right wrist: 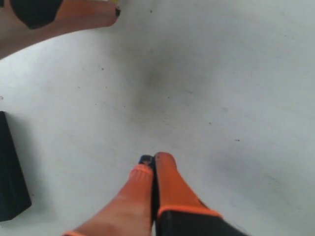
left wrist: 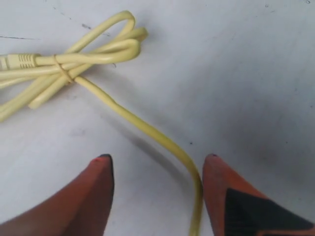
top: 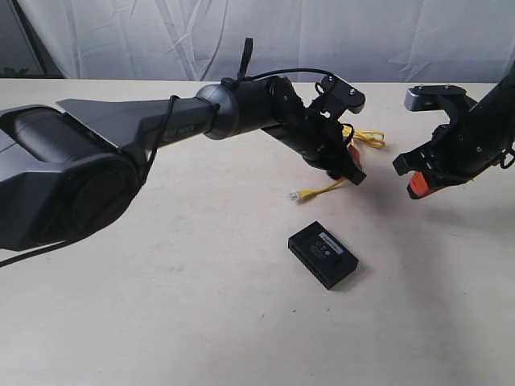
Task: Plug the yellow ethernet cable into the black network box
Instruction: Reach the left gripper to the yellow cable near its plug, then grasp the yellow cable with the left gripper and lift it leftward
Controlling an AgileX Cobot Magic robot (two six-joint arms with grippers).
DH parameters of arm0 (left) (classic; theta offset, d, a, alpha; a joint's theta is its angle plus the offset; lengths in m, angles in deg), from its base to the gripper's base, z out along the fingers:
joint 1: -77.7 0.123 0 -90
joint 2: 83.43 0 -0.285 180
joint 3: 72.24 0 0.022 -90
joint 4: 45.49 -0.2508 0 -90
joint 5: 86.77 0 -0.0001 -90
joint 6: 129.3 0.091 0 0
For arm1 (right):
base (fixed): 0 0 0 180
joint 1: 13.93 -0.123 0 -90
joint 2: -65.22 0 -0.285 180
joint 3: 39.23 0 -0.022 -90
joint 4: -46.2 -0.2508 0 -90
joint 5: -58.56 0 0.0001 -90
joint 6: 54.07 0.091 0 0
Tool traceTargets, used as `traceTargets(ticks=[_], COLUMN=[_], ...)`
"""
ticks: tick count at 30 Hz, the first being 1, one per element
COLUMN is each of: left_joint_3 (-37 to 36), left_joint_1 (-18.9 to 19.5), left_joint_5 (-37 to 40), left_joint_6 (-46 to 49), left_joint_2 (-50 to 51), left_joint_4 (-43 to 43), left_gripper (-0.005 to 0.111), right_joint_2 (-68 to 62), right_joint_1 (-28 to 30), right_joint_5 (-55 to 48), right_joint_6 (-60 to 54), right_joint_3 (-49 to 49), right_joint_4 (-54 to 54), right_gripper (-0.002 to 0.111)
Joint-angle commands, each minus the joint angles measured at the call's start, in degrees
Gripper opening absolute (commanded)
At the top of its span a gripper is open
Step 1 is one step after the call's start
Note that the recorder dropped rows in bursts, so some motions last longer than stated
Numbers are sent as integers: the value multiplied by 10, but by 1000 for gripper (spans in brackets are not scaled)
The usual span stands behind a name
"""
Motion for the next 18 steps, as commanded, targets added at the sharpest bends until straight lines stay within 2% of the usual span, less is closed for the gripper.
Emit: traceTargets(ticks=[1, 4, 13, 16, 18], left_joint_3=[4, 4, 4, 4, 4], left_joint_1=[-6, -6, -6, -6, -6], left_joint_5=[-1, -1, 6, 5, 4], left_joint_6=[-4, -3, 0, 0, 0], left_joint_2=[3, 5, 21, 24, 21], left_joint_4=[-4, -13, -31, -33, -39], left_gripper=[53, 57, 57, 48, 34], right_joint_2=[6, 6, 6, 6, 6], right_joint_1=[3, 3, 3, 3, 3], right_joint_5=[5, 5, 6, 6, 7], right_joint_6=[-3, -3, -3, -3, -4], right_joint_3=[-2, -2, -2, -2, -2], right_joint_4=[-2, -2, -4, -4, -4], right_gripper=[-1, -1, -1, -1, -1])
